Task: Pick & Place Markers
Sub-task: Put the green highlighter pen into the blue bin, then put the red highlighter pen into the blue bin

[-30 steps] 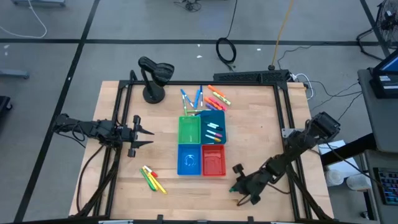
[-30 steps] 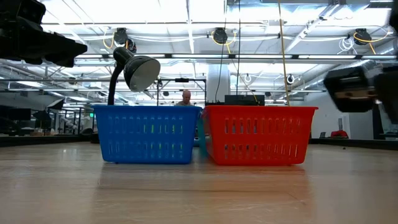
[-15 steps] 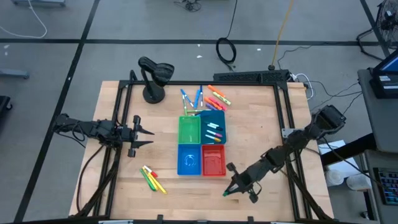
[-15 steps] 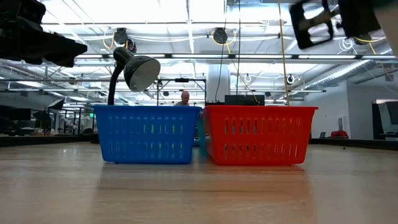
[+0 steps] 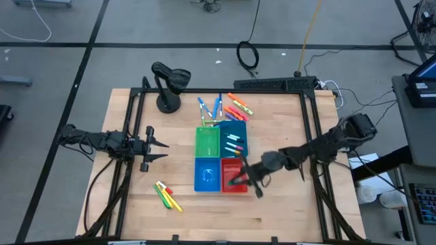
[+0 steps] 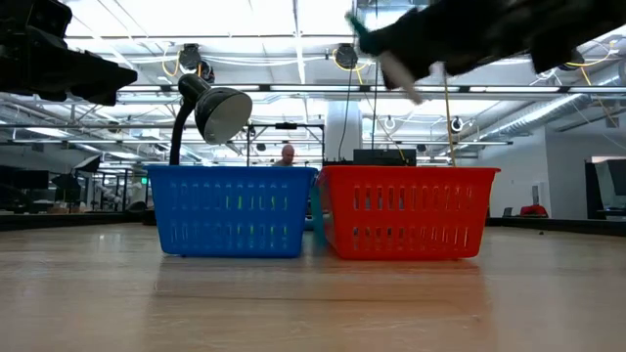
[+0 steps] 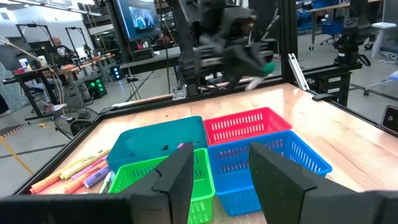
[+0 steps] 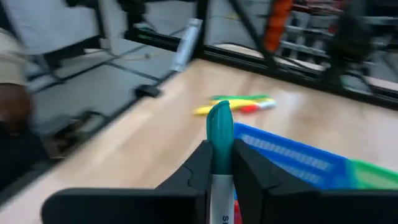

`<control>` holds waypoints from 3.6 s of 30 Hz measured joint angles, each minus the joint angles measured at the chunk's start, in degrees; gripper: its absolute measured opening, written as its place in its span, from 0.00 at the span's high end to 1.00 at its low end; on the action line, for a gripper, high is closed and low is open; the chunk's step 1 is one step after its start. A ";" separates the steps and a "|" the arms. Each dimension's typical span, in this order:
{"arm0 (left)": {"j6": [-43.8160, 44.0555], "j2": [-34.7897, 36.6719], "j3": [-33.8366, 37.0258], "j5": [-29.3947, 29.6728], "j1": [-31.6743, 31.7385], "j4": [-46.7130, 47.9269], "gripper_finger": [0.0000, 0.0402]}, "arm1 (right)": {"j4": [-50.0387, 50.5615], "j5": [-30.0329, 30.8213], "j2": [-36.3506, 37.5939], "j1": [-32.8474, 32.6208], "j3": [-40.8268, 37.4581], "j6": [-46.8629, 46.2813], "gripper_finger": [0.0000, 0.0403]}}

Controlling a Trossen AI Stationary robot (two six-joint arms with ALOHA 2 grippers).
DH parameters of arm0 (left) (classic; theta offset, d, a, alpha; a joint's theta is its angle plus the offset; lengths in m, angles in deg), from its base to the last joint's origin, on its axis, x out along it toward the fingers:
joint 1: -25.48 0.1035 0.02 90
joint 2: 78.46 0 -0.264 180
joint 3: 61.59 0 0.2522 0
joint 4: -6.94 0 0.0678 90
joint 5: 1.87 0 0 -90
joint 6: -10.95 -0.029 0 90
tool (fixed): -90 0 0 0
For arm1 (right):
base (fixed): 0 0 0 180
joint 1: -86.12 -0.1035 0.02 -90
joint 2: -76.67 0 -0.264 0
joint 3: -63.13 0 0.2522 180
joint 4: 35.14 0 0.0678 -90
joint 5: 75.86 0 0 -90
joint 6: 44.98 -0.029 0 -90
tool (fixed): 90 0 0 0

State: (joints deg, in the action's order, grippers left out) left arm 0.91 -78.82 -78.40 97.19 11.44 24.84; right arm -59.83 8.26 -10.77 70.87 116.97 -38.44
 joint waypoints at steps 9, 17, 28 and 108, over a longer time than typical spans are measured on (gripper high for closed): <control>0.00 -0.01 0.00 0.00 0.00 0.00 0.60 | -1.23 5.48 0.07 15.41 0.00 0.14 0.92; 0.00 -0.01 0.00 0.00 0.00 0.00 0.60 | 1.45 7.35 0.07 21.24 0.00 0.14 0.77; 0.00 0.00 0.00 0.00 -0.01 0.00 0.60 | 5.40 9.11 0.07 21.65 0.00 -4.54 0.67; 4.54 -3.00 0.00 -11.73 0.47 -11.40 0.60 | -7.16 9.06 20.97 -2.38 -13.48 3.54 0.68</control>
State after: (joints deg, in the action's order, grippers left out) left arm 5.45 -81.82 -78.40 85.46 11.91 13.44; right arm -66.99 17.32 10.20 68.49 103.49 -34.90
